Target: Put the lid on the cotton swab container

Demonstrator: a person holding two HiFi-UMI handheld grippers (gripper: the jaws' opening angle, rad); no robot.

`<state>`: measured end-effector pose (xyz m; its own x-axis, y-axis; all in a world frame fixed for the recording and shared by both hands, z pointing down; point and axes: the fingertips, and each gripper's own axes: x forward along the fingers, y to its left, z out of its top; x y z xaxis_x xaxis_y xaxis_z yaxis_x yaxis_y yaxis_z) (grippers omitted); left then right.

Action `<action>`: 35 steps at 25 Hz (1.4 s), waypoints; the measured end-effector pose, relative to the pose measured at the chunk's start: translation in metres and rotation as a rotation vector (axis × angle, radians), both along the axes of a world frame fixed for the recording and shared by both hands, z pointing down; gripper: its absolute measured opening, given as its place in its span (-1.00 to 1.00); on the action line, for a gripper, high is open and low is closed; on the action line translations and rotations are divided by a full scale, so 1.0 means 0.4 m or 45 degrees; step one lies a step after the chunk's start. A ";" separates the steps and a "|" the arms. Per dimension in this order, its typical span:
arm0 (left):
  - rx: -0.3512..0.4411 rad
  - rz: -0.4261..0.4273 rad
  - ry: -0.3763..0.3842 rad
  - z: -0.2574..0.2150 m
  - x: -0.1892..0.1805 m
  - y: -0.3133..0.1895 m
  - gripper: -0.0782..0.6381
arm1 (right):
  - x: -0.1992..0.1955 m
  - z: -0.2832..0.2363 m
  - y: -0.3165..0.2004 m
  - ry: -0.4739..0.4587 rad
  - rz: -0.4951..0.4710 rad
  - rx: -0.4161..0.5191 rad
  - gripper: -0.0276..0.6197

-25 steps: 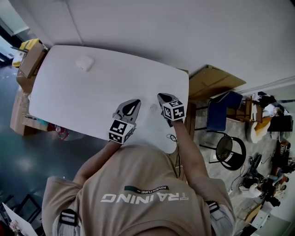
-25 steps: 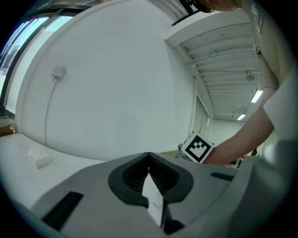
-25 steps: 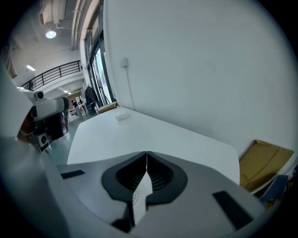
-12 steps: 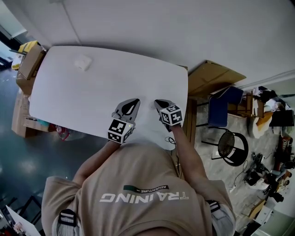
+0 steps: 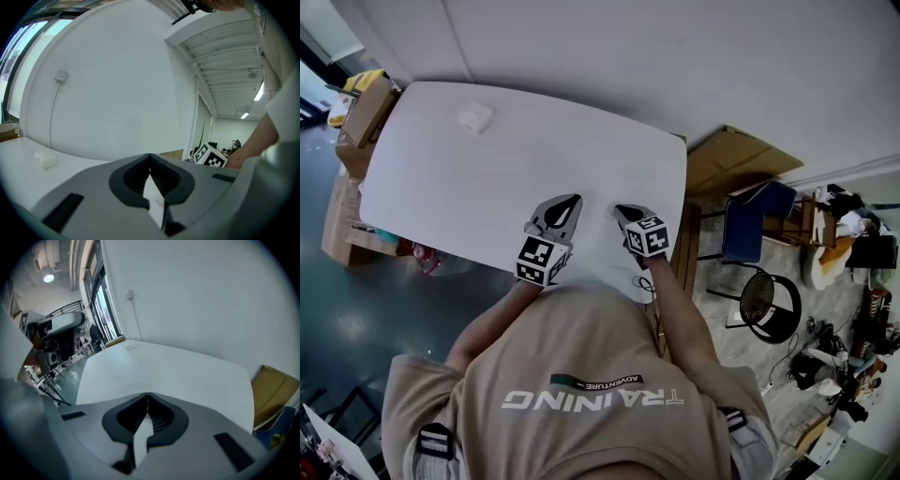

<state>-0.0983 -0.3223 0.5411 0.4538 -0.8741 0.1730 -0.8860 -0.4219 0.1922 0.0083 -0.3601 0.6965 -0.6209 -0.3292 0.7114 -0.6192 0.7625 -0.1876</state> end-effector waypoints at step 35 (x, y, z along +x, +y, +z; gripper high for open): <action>0.095 0.020 -0.104 -0.085 -0.013 0.017 -0.75 | 0.025 -0.177 0.001 -0.144 0.130 0.265 -0.86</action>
